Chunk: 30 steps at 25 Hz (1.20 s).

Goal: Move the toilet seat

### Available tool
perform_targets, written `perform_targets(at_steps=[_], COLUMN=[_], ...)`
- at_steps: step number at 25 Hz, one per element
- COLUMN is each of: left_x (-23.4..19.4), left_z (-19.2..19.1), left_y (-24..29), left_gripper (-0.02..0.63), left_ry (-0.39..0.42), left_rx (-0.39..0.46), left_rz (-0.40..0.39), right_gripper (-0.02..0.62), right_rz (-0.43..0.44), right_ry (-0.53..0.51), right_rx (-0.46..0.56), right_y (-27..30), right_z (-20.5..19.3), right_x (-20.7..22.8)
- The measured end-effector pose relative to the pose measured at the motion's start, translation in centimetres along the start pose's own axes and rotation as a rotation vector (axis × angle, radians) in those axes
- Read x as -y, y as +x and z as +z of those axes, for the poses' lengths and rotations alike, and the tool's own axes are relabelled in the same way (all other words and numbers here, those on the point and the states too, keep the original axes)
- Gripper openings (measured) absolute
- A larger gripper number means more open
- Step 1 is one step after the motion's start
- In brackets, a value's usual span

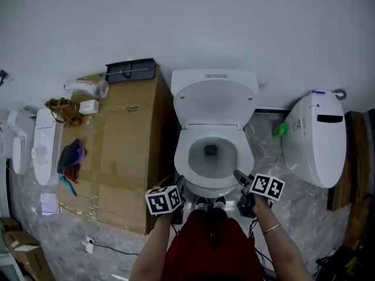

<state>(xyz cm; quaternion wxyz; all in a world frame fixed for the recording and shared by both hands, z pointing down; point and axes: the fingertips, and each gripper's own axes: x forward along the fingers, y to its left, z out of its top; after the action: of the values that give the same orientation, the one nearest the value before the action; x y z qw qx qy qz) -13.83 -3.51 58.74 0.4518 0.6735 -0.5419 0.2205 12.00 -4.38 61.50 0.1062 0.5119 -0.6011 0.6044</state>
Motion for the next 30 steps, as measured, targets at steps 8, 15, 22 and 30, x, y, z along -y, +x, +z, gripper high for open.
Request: perform_targets(at_steps=[8,15,22,30], left_x=[3.4,6.0,6.6,7.4], left_z=[-0.2,3.4,7.1,11.3], left_y=[-0.6,0.3,0.4,0.8], left_gripper=[0.149,0.146,0.121,0.121], left_ry=[0.187,0.221,0.241,0.270], left_rx=[0.021,0.080,0.135,0.181], left_rz=[-0.018,-0.051,-0.025,-0.015], right_gripper=[0.308,0.308,0.308,0.308], right_rz=[0.036,0.070,0.179,0.312], right_ry=[-0.017,-0.036,0.034,0.031], right_rx=[0.066,0.104,0.161,0.270], right_y=[-0.9,-1.6,-2.2,-3.5], right_z=[3.0,5.3,8.3,11.6], right_x=[-2.3,-4.1,-6.0,-7.9])
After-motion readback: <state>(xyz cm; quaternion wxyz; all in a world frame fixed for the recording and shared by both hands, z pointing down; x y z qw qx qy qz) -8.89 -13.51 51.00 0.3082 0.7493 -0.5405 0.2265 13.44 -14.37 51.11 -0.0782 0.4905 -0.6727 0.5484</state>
